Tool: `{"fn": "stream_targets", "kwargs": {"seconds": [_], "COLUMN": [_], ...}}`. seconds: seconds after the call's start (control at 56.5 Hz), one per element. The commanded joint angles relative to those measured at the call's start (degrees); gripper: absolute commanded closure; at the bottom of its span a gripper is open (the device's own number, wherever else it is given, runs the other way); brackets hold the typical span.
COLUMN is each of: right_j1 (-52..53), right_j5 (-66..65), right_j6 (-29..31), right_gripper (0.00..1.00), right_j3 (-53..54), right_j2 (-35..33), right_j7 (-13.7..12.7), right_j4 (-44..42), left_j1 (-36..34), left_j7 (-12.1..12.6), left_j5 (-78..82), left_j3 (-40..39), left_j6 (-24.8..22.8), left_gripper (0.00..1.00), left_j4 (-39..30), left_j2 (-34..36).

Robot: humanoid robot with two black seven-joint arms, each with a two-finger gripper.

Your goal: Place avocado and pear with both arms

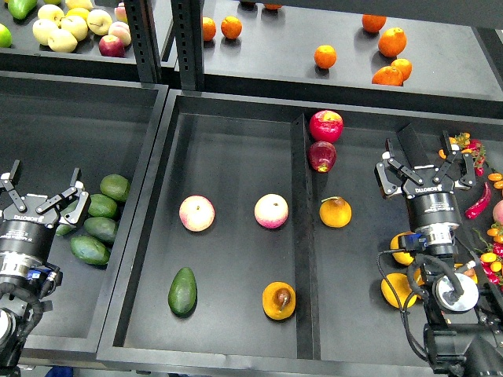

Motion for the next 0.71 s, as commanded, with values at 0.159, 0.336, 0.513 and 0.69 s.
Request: {"fn": "stream_targets", "kwargs": {"seconds": [0.159,0.336,0.513,0.69], "right_j1": [0.0,0.0,0.0,0.0], "right_j5": [0.0,0.0,0.0,0.0], "right_j6": [0.0,0.0,0.0,0.0], "right_gripper": [0.01,0.01,0.01,0.01], "right_j3": [0.1,0.1,0.1,0.0], "right_j2": [0.0,0.0,0.0,0.0], "right_j7": [0.0,0.0,0.0,0.0], "right_j4": [0.1,0.1,0.1,0.0], "left_j1": [0.0,0.0,0.0,0.0], "left_j7": [0.4,0.2,0.3,0.3], "left_j5": [0.1,0.1,0.1,0.1], "left_j3": [0.0,-0.2,-0.1,0.0], "left_j6": [0.0,0.0,0.0,0.0], "left_gripper": [0.0,0.0,0.0,0.0], "left_j4": [0.0,0.1,0.1,0.1], "left_j2": [0.0,0.0,0.0,0.0]}}
